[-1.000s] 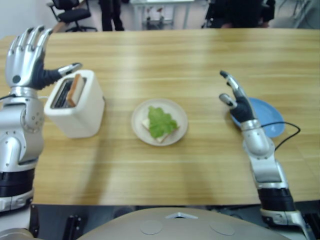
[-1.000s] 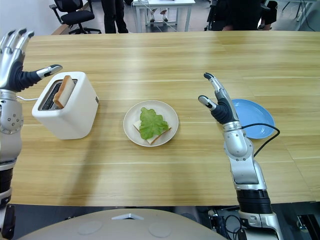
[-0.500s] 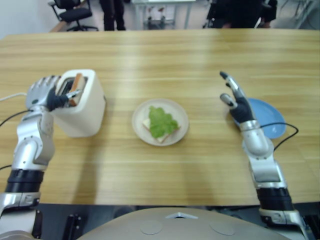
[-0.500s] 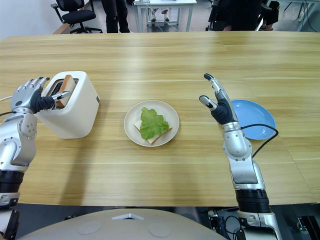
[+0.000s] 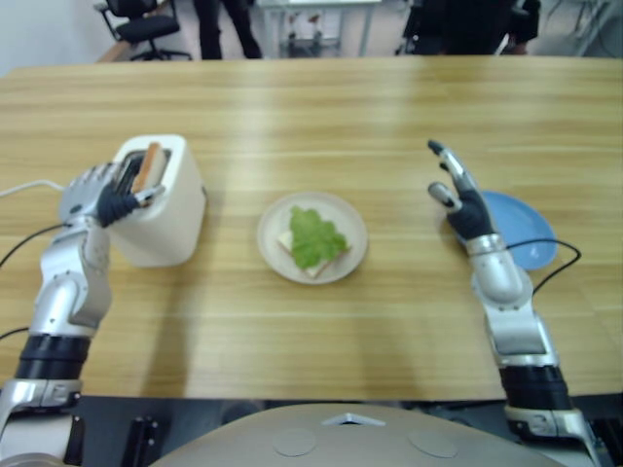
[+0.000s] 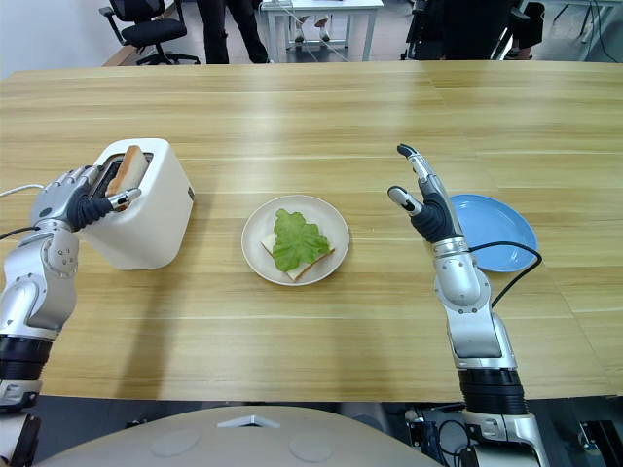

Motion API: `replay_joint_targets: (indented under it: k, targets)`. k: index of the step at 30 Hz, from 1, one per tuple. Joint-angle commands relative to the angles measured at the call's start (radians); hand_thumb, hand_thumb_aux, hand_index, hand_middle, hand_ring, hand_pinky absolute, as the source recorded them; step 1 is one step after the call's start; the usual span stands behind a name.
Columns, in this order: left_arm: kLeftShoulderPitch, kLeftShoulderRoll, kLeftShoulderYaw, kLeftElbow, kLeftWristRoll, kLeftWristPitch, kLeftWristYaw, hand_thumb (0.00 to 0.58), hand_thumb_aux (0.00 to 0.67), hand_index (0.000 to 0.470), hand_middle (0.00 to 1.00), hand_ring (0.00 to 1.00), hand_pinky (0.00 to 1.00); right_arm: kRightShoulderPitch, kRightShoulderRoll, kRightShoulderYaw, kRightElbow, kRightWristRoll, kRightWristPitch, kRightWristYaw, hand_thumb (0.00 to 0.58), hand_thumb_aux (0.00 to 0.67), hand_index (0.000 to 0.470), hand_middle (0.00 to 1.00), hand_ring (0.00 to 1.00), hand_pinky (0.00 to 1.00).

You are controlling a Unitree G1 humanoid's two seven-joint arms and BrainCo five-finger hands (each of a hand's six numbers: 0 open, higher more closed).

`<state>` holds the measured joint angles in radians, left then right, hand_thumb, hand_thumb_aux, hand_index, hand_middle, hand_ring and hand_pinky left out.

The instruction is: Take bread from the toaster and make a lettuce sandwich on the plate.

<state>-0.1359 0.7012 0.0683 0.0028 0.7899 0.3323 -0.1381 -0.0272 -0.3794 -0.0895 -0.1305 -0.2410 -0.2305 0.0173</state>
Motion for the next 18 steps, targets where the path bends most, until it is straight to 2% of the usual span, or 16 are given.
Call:
replay_joint_targets:
  k: [1,2,3,12,18]
  targets:
    - [0.003,-0.003,0.003,0.021,-0.025,0.003,0.012,0.578,0.628,0.431,0.10,0.10,0.10,0.011,-0.006,-0.013,-0.001,-0.005,0.006,0.005,0.000,0.000,0.000,0.00,0.00,0.00]
    - [0.002,-0.004,0.005,0.020,-0.034,0.001,0.017,0.580,0.670,0.460,0.44,0.44,0.44,0.011,-0.006,-0.013,-0.001,-0.006,0.007,0.005,0.000,0.000,0.000,0.00,0.00,0.00]
    - [0.001,-0.004,0.006,0.019,-0.039,-0.001,0.019,0.580,0.670,0.460,0.97,0.97,0.97,0.011,-0.007,-0.013,-0.001,-0.007,0.007,0.005,0.000,0.000,0.000,0.00,0.00,0.00]
    - [-0.011,-0.020,0.039,-0.027,-0.094,-0.054,0.113,0.580,0.670,0.460,1.00,1.00,1.00,0.015,-0.008,-0.010,-0.003,-0.025,0.008,0.001,0.000,0.000,0.000,0.00,0.00,0.00]
    - [-0.014,-0.044,0.150,-0.171,-0.134,-0.148,0.275,0.580,0.670,0.460,1.00,1.00,1.00,0.016,-0.006,-0.009,-0.002,-0.030,0.009,0.001,0.000,0.000,0.000,0.00,0.00,0.00]
